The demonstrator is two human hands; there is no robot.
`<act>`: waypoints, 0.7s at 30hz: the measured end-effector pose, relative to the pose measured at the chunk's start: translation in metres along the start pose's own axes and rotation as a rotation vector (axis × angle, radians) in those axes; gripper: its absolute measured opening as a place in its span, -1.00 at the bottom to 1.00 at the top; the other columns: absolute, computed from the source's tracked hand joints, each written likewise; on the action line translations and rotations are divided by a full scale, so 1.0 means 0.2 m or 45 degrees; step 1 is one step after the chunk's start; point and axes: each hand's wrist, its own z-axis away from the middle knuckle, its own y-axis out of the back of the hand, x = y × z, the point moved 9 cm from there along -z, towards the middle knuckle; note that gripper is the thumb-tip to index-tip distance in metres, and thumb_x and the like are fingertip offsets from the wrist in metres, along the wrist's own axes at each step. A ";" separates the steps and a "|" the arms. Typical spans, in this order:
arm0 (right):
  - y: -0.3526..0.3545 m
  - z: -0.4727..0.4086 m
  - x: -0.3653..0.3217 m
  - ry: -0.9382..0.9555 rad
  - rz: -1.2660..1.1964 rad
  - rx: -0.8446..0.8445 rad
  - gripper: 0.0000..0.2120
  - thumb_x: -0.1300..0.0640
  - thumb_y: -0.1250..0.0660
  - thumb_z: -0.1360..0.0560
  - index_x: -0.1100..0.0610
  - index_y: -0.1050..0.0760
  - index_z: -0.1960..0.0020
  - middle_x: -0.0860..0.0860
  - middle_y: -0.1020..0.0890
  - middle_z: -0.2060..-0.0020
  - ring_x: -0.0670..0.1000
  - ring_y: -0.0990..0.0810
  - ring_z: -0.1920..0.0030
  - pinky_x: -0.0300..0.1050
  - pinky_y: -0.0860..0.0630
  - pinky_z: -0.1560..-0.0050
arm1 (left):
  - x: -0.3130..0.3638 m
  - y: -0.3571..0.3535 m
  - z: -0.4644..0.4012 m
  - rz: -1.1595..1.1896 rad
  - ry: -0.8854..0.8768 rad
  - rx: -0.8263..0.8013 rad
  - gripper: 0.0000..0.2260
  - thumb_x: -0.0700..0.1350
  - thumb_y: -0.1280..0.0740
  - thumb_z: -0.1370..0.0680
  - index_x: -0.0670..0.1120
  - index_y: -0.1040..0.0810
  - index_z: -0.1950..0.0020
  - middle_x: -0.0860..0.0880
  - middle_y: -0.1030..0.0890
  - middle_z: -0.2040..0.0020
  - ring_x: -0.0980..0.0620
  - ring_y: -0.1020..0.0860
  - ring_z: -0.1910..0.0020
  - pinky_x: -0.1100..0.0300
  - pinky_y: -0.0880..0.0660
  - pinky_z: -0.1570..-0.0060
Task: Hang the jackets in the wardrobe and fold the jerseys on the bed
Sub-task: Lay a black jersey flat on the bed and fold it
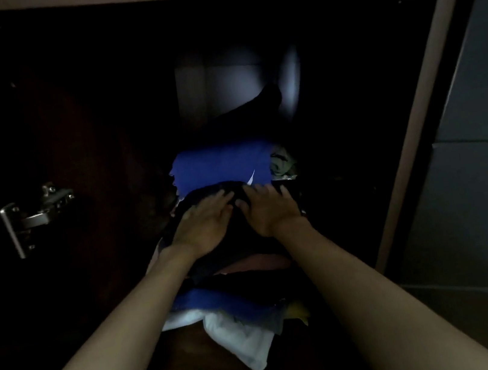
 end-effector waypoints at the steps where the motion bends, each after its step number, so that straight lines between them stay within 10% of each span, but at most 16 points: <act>1: -0.10 0.02 0.05 -0.060 0.030 -0.130 -0.41 -0.21 0.11 -0.70 -0.01 0.01 -0.67 0.03 -0.09 -0.65 0.09 -0.01 -0.64 0.18 0.11 -0.61 | -0.03 -0.09 0.01 -0.080 0.071 -0.160 -0.54 0.11 0.06 -0.73 0.18 -0.04 -0.66 0.13 -0.01 -0.67 0.12 0.00 -0.64 -0.02 0.05 -0.62; 6: -0.06 0.06 0.04 -0.099 0.055 -0.218 -0.31 -0.31 0.15 -0.67 0.03 0.09 -0.68 0.07 0.02 -0.67 0.16 0.07 -0.65 0.24 0.17 -0.60 | 0.00 -0.04 0.09 -0.138 0.219 -0.272 -0.49 0.21 0.15 -0.71 0.16 0.06 -0.67 0.12 0.06 -0.68 0.09 0.05 -0.65 -0.02 0.11 -0.60; 13: 0.14 0.38 -0.33 0.401 -0.195 0.112 -0.49 -0.07 -0.06 -0.70 0.18 -0.27 -0.55 0.14 -0.41 -0.49 0.16 -0.32 -0.51 0.14 -0.20 -0.53 | 0.12 0.25 0.55 -0.078 0.407 0.120 -0.54 0.12 -0.01 -0.72 0.07 -0.20 -0.63 0.06 -0.21 -0.64 0.01 -0.20 -0.60 -0.04 -0.16 -0.51; 21: -0.04 1.01 -0.65 0.899 -0.554 -0.129 -0.60 -0.02 -0.21 -0.68 0.10 -0.40 -0.46 0.12 -0.50 -0.40 0.18 -0.45 -0.41 0.09 -0.42 -0.35 | 0.29 0.51 1.70 -0.232 0.823 0.413 -0.64 0.07 -0.10 -0.72 0.08 -0.33 -0.52 0.04 -0.41 -0.49 -0.07 -0.46 -0.43 -0.15 -0.39 -0.38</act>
